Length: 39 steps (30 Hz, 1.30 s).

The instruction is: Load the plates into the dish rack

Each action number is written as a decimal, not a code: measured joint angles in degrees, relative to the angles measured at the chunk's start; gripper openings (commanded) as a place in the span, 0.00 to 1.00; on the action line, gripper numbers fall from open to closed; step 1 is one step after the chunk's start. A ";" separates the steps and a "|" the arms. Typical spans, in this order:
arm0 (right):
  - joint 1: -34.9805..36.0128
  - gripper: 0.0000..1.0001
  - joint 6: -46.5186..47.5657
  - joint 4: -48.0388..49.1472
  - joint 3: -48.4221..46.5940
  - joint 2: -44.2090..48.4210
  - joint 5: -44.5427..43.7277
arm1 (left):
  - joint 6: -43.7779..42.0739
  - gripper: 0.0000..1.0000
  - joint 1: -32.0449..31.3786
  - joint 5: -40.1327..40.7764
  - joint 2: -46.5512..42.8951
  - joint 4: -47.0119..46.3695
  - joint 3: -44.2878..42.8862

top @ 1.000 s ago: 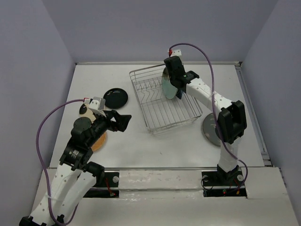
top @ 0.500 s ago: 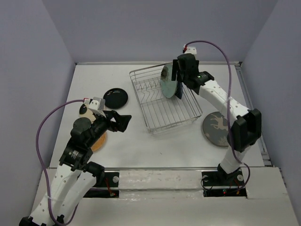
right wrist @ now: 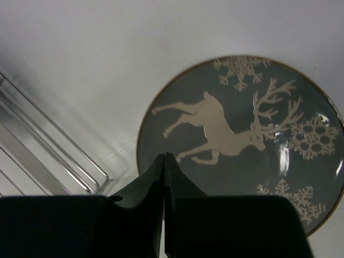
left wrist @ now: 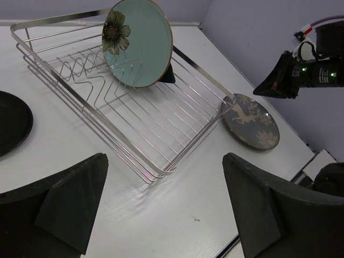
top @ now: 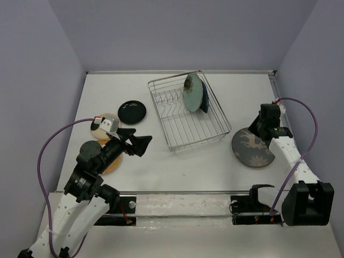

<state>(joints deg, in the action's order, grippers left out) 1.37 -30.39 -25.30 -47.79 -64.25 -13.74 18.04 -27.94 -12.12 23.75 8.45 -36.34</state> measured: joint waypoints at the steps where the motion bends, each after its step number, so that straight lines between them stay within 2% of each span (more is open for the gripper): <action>1: -1.11 0.07 -0.39 -0.48 1.38 0.00 0.87 | 0.00 0.99 -0.20 0.04 -0.20 0.00 0.00; 5: -4.00 0.07 -1.42 -1.66 4.81 -2.16 3.93 | 0.00 0.99 -0.98 0.22 -1.05 0.02 0.00; 13: -8.92 0.07 -0.48 0.96 5.03 -17.16 7.28 | -0.02 0.99 -1.33 0.63 -1.42 0.02 0.00; 18: -10.19 0.07 1.05 2.19 -2.69 -25.75 9.40 | -0.07 0.99 -1.36 0.79 -1.42 0.15 0.00; 22: -10.78 0.07 1.42 7.08 -7.98 -31.98 12.90 | -0.20 0.99 -1.36 1.03 -1.33 0.24 0.00; 31: -11.06 0.07 1.03 15.28 -16.02 -40.72 16.72 | -0.24 0.99 -1.36 1.77 0.22 0.55 0.00; 32: -11.06 0.10 1.03 16.06 -17.53 -41.94 16.74 | -0.22 0.99 -1.36 1.86 0.26 0.61 0.00; 33: -11.06 0.18 1.05 16.50 -18.25 -42.32 16.79 | -0.24 0.99 -1.36 1.92 0.26 0.68 0.00; 35: -11.15 0.37 0.98 17.20 -18.88 -42.25 17.51 | -0.24 0.99 -1.36 2.08 0.26 0.70 0.00; 36: -11.15 0.52 0.98 17.59 -18.71 -41.68 18.36 | -0.26 0.99 -1.36 2.14 0.26 0.81 0.00; 39: -11.21 0.64 0.37 21.33 -12.57 -33.77 20.57 | -0.26 0.99 -1.42 2.38 0.24 0.87 0.00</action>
<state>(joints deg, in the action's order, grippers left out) -9.85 -30.02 -3.97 -60.36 -98.02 6.83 17.78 -29.36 -9.74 23.99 9.32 -36.34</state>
